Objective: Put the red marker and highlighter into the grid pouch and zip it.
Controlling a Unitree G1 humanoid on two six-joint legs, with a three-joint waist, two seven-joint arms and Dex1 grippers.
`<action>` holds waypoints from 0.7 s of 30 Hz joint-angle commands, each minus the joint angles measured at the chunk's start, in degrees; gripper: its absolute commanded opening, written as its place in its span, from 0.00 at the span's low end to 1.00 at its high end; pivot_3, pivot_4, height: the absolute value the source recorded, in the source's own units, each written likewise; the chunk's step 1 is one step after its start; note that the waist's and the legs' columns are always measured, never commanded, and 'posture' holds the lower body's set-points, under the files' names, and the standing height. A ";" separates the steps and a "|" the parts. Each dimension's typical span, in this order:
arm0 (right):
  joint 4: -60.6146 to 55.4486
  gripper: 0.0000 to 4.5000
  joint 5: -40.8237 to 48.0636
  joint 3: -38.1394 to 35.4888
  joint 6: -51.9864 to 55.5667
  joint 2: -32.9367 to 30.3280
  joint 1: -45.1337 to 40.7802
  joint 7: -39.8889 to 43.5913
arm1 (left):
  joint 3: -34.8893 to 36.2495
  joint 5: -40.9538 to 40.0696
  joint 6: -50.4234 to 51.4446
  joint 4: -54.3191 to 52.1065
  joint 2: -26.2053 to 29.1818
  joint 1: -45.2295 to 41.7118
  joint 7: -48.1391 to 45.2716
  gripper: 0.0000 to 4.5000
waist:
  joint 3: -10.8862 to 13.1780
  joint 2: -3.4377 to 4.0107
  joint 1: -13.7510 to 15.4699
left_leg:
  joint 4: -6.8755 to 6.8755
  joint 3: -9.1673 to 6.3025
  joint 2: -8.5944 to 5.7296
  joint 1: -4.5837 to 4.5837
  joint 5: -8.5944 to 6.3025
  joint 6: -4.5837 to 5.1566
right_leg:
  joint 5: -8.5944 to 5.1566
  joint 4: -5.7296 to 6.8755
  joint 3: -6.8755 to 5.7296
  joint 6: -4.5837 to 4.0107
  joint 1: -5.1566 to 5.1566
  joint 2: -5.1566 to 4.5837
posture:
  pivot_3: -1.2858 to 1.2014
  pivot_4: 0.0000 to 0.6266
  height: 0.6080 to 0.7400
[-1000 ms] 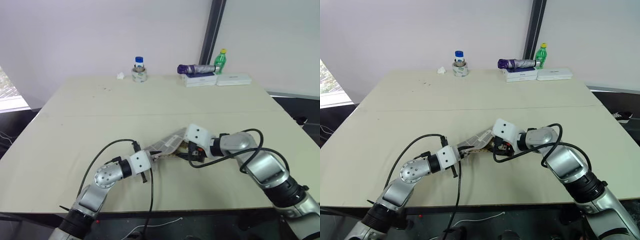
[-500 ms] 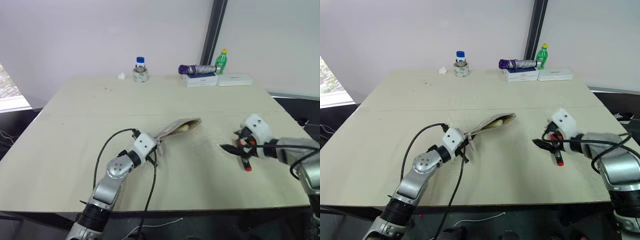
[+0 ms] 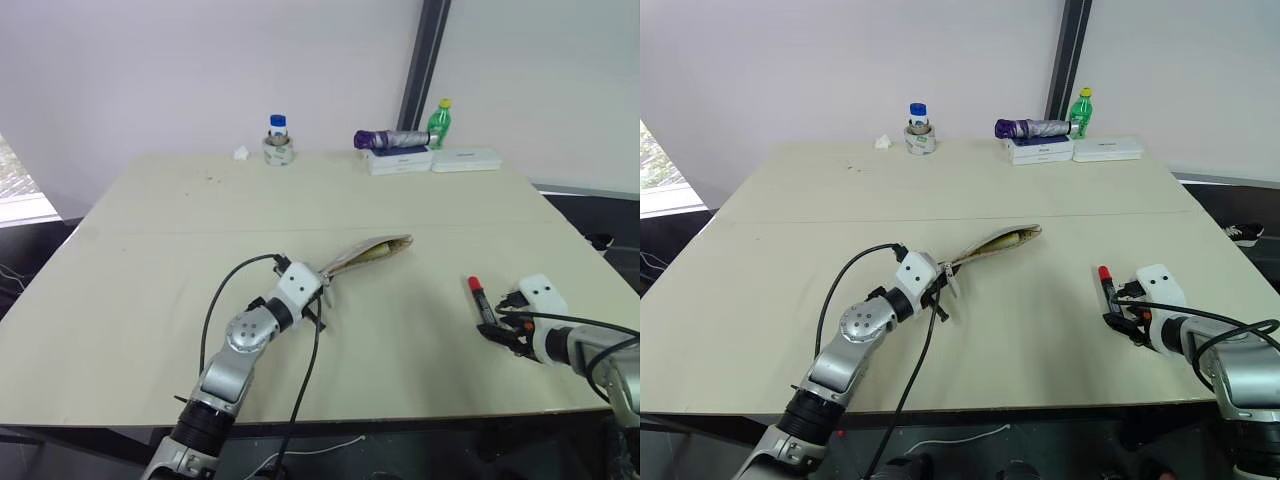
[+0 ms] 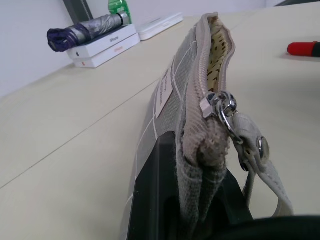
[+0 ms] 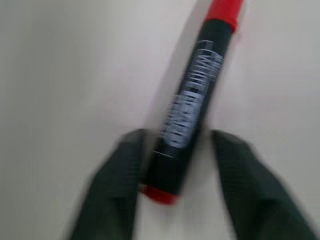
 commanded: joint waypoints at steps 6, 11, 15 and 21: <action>-5.90 0.09 -2.43 3.73 -10.63 -7.23 -4.19 3.49 | 0.23 0.62 -2.32 -0.81 1.25 -0.64 0.03 0.00 | 0.00 0.03 -0.27 | -0.04 0.05 0.00 -0.01 0.00 0.00 | 0.00 0.00 0.03 0.00 -0.09 -0.01 | 0.52 0.24 0.98; -12.96 0.09 1.71 6.02 -13.07 -11.30 -9.00 11.18 | -0.65 1.87 -4.37 0.07 2.38 -0.38 -0.39 0.00 | 0.00 0.02 -0.19 | -0.06 0.07 0.02 -0.01 0.00 0.00 | 0.00 -0.01 0.01 0.01 -0.10 0.02 | 0.52 0.24 0.98; -13.24 0.09 -0.25 9.55 -14.84 -12.30 -9.45 11.81 | -0.74 1.91 -4.52 -0.17 1.85 -0.15 -0.39 0.00 | 0.03 -0.06 0.21 | -0.03 0.01 0.02 -0.04 0.00 0.00 | 0.00 -0.11 -0.11 0.01 0.03 -0.01 | 0.52 0.24 0.98; -12.02 0.09 -1.54 11.94 -15.63 -12.44 -9.58 11.75 | -0.89 2.03 -4.40 -0.57 1.23 0.00 -0.32 0.00 | 0.03 -0.05 0.09 | -0.02 -0.06 0.00 -0.05 -0.01 0.02 | 0.01 -0.11 -0.10 0.03 0.01 -0.08 | 0.52 0.24 0.98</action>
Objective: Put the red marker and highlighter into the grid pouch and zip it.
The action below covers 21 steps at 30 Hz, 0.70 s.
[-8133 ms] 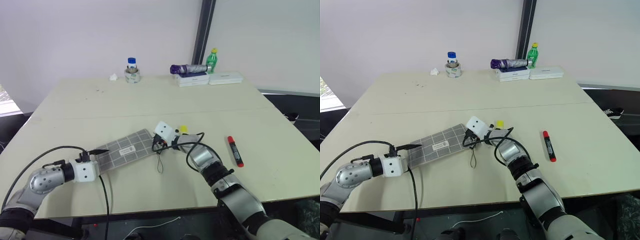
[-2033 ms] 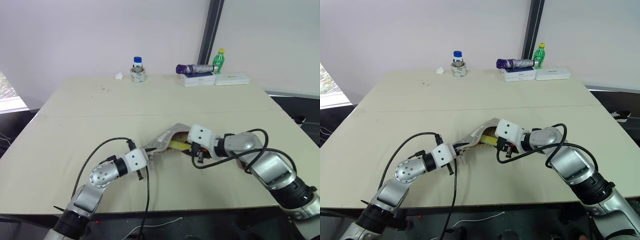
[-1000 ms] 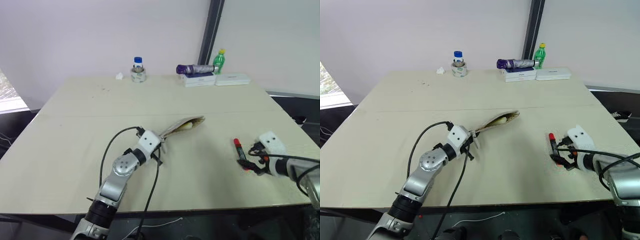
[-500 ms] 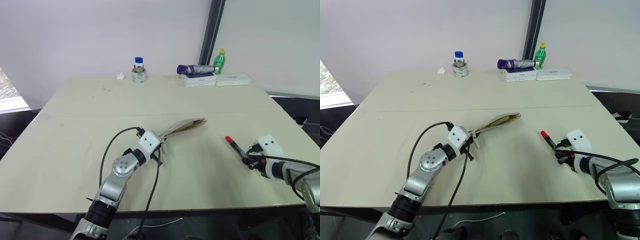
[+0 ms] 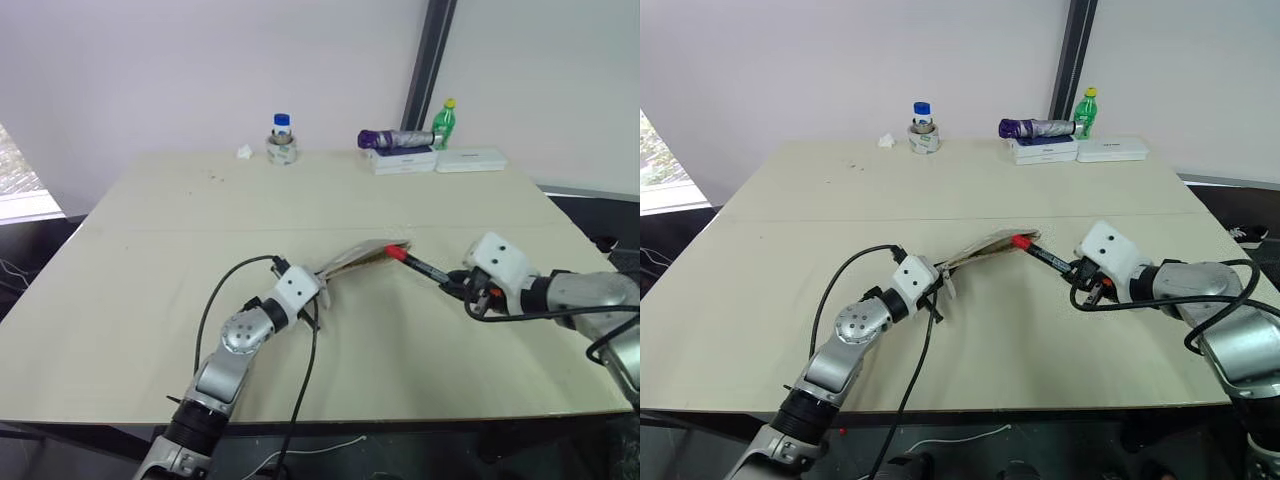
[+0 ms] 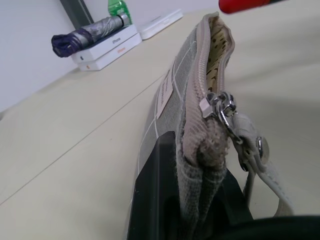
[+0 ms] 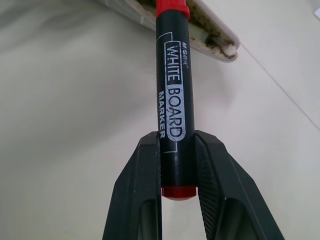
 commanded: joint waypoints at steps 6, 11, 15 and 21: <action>2.15 0.09 -4.42 2.61 -3.52 -1.80 -0.93 0.45 | -1.01 -0.02 -1.26 -2.22 -0.31 0.05 -0.70 0.00 | 0.00 0.01 -0.14 | -0.01 -0.01 -0.01 0.01 0.00 0.00 | 0.00 0.00 0.01 0.00 -0.01 0.02 | 0.52 0.24 0.98; 2.25 0.09 -7.48 6.48 -6.11 -1.35 -4.08 1.34 | -4.20 2.86 -4.31 -2.28 2.54 -0.45 -3.48 0.00 | 0.00 0.02 -0.25 | -0.03 0.00 -0.01 0.01 0.00 0.00 | 0.00 0.01 0.03 0.00 -0.04 0.03 | 0.52 0.24 0.98; 0.97 0.09 -10.31 10.27 -9.09 -2.29 -5.72 3.70 | -5.93 3.69 -5.90 -2.14 3.90 -0.83 -5.73 0.00 | 0.00 0.02 -0.16 | -0.03 -0.02 0.00 0.01 0.00 0.00 | 0.00 0.01 0.03 0.00 -0.04 0.03 | 0.52 0.24 0.98; 1.69 0.09 -17.40 17.60 -16.82 -2.32 -9.00 7.27 | -8.06 4.24 -7.19 -2.51 4.97 -1.62 -9.43 0.00 | -0.01 0.02 -0.19 | -0.02 -0.03 0.00 0.01 0.00 0.00 | 0.00 0.01 0.03 0.00 -0.05 0.02 | 0.52 0.24 0.98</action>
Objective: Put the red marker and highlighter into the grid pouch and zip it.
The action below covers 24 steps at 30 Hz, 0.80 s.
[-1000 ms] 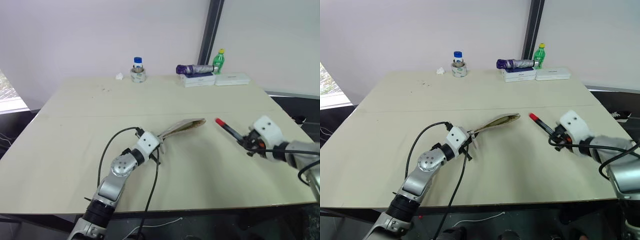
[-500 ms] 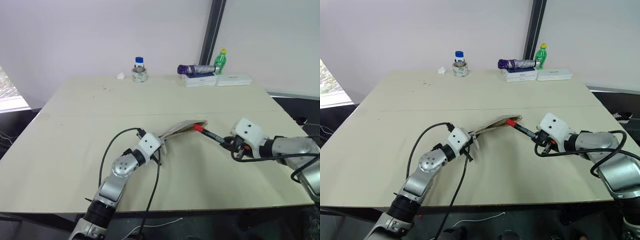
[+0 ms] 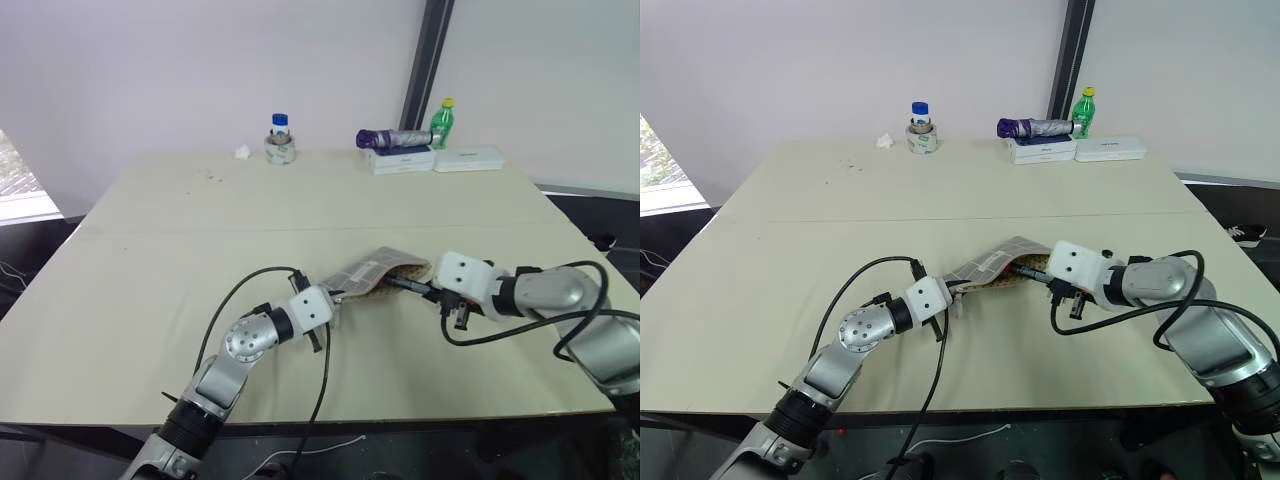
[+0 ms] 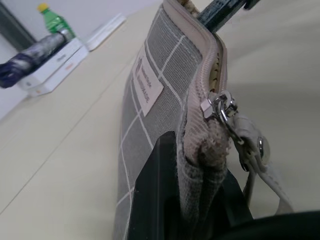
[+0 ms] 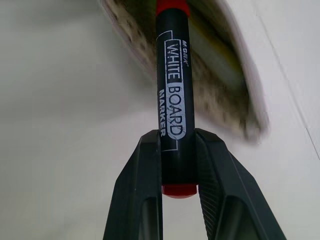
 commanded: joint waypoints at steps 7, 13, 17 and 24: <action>1.54 0.09 -6.58 3.56 -7.62 2.85 -5.21 2.74 | -1.36 -0.36 -1.03 -3.20 -0.42 -1.27 -2.36 0.00 | 0.00 0.00 -0.10 | -0.01 -0.04 0.01 0.00 0.00 0.00 | 0.00 0.00 0.01 0.00 -0.01 0.01 | 0.52 0.24 0.98; 0.52 0.74 -2.13 -3.46 -4.25 4.23 -4.93 2.79 | 3.16 -5.11 6.17 -5.02 -3.54 -0.72 0.03 0.00 | 0.00 -0.01 0.22 | 0.01 -0.09 0.02 -0.02 0.00 0.00 | 0.00 0.01 0.00 0.00 0.01 -0.03 | 0.52 0.24 0.98; -0.96 0.74 8.75 -14.33 1.77 5.25 -5.43 4.78 | 8.68 -11.23 17.47 -6.36 -7.87 -2.35 3.38 0.00 | 0.00 -0.01 0.11 | 0.05 -0.13 0.02 -0.01 0.00 0.00 | 0.00 0.01 -0.02 0.00 0.06 -0.03 | 0.52 0.24 0.98; -6.89 0.74 21.54 -19.73 13.62 10.96 -4.89 1.33 | 17.43 -23.75 34.66 -7.49 -15.36 -8.52 8.16 0.00 | 0.00 -0.01 -0.12 | 0.06 -0.15 0.01 0.01 0.00 0.00 | 0.00 0.04 -0.09 0.00 0.08 0.04 | 0.52 0.24 0.98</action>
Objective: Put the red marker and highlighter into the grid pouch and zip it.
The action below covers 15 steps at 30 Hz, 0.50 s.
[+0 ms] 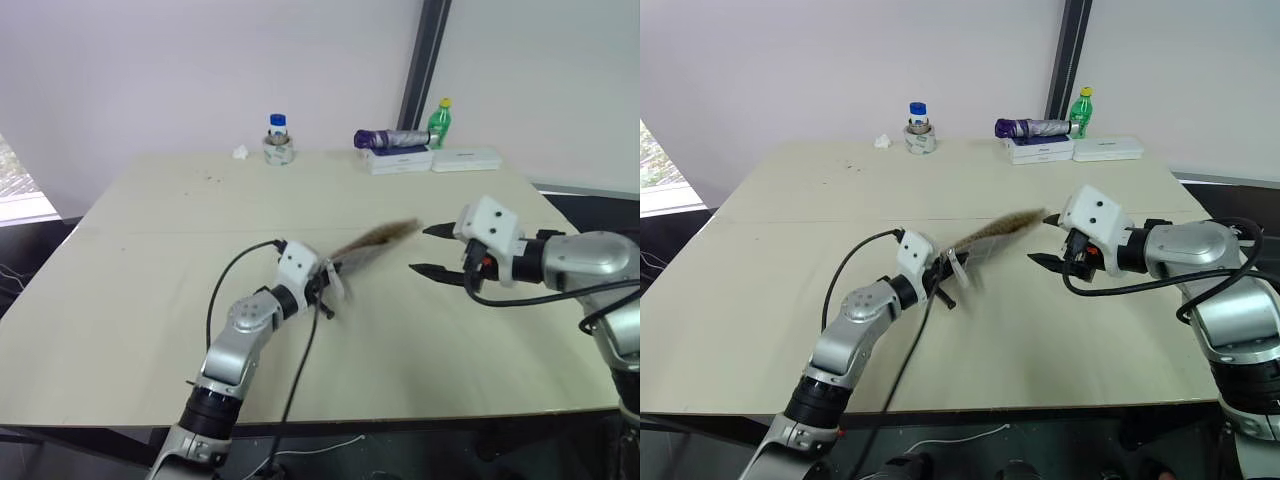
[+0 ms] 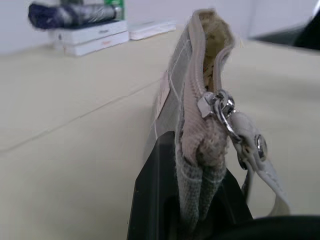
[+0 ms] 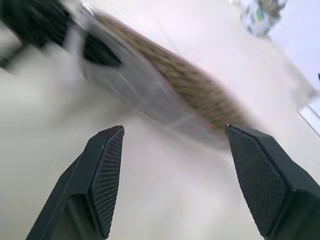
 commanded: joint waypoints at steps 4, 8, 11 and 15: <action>-4.67 0.74 3.49 3.69 9.02 11.61 0.40 -12.57 | 5.58 -8.97 8.15 -1.97 -3.11 -5.29 2.65 0.00 | 0.00 -0.01 -0.02 | 0.01 0.00 0.00 0.00 0.01 -0.01 | 0.00 0.02 0.01 0.00 -0.01 0.02 | 0.52 0.24 0.98; -3.69 0.74 3.81 5.18 12.55 18.53 -0.81 -19.61 | 5.73 -10.11 9.31 -2.20 -2.78 -5.61 3.17 0.00 | 0.00 -0.01 0.09 | 0.02 0.00 -0.02 -0.01 0.02 -0.03 | 0.00 0.05 0.02 0.00 -0.04 -0.02 | 0.52 0.24 0.98; -3.10 0.74 4.64 5.77 14.53 22.44 -1.67 -22.63 | 5.29 -10.42 9.60 -2.50 -2.63 -5.18 3.49 0.00 | 0.00 -0.01 0.08 | 0.00 0.00 -0.03 -0.02 0.02 -0.03 | 0.00 0.05 0.03 0.00 -0.07 -0.01 | 0.52 0.24 0.98; -2.00 0.74 6.05 5.76 16.86 25.93 -2.61 -25.01 | 4.84 -10.57 9.57 -2.86 -2.61 -4.77 3.94 0.00 | 0.00 -0.01 0.06 | -0.01 0.00 -0.04 -0.02 0.02 -0.03 | 0.00 0.05 0.03 0.00 -0.08 -0.01 | 0.52 0.24 0.98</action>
